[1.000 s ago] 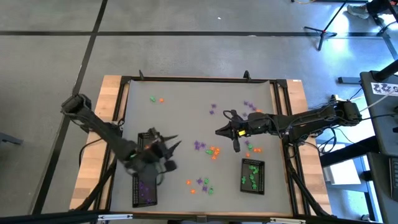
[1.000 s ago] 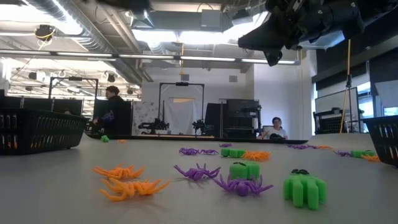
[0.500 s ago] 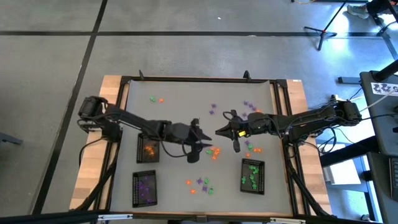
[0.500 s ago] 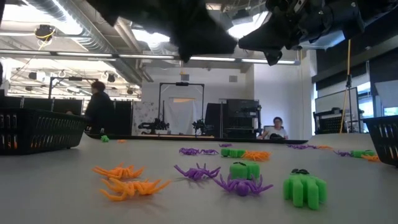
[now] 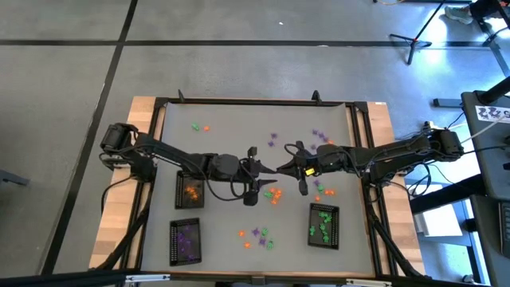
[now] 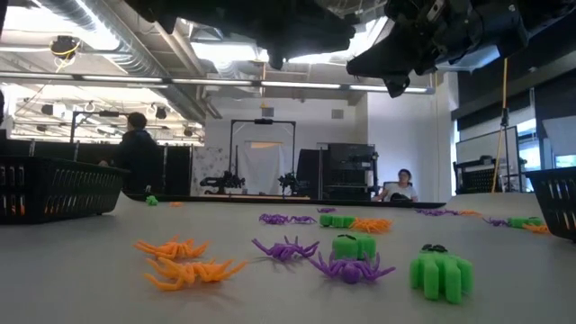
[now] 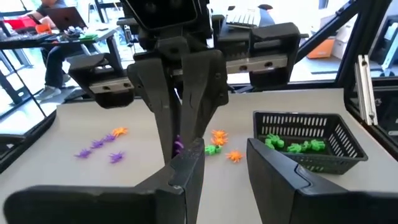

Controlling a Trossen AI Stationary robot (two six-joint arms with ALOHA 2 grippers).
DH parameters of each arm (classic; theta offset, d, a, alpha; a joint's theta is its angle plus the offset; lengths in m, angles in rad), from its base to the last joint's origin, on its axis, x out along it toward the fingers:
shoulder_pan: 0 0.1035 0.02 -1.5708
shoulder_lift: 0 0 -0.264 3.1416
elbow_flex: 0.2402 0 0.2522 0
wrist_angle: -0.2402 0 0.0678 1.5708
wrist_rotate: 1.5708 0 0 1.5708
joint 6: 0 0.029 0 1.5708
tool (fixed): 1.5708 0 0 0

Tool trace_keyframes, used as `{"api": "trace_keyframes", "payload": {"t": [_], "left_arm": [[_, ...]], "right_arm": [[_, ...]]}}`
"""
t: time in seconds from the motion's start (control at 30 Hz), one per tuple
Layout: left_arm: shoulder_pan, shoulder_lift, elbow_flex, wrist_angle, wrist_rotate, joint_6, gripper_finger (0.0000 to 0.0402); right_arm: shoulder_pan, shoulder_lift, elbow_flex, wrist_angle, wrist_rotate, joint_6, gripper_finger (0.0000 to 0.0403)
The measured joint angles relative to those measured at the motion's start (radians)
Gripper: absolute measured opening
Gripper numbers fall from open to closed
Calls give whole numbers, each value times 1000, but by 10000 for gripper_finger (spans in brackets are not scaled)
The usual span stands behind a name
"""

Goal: Sort Halloween decoration
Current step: Put the purple spider toy into the bottom left black basket

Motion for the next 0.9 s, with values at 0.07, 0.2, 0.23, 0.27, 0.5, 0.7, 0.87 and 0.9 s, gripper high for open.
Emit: {"api": "trace_keyframes", "payload": {"t": [0.07,0.2,0.23,0.27,0.5,0.7,0.87,0.9], "left_arm": [[0,0,0,-7,0,1,112],[0,0,0,-59,0,-2,112],[0,0,0,-76,0,-3,112],[0,0,0,-88,-1,-6,112],[1,0,0,-84,-100,-82,112],[1,0,0,-51,-106,-85,112],[1,0,0,-40,-106,-109,112],[2,0,0,-40,-106,-111,112]], "right_arm": [[0,0,0,0,0,0,10],[0,0,0,13,0,1,10],[0,0,0,24,0,2,10],[0,0,0,34,0,3,10],[1,0,0,98,0,8,10],[1,0,0,113,0,9,10],[1,23,0,150,0,10,10],[1,33,0,166,-1,10,10]]}}
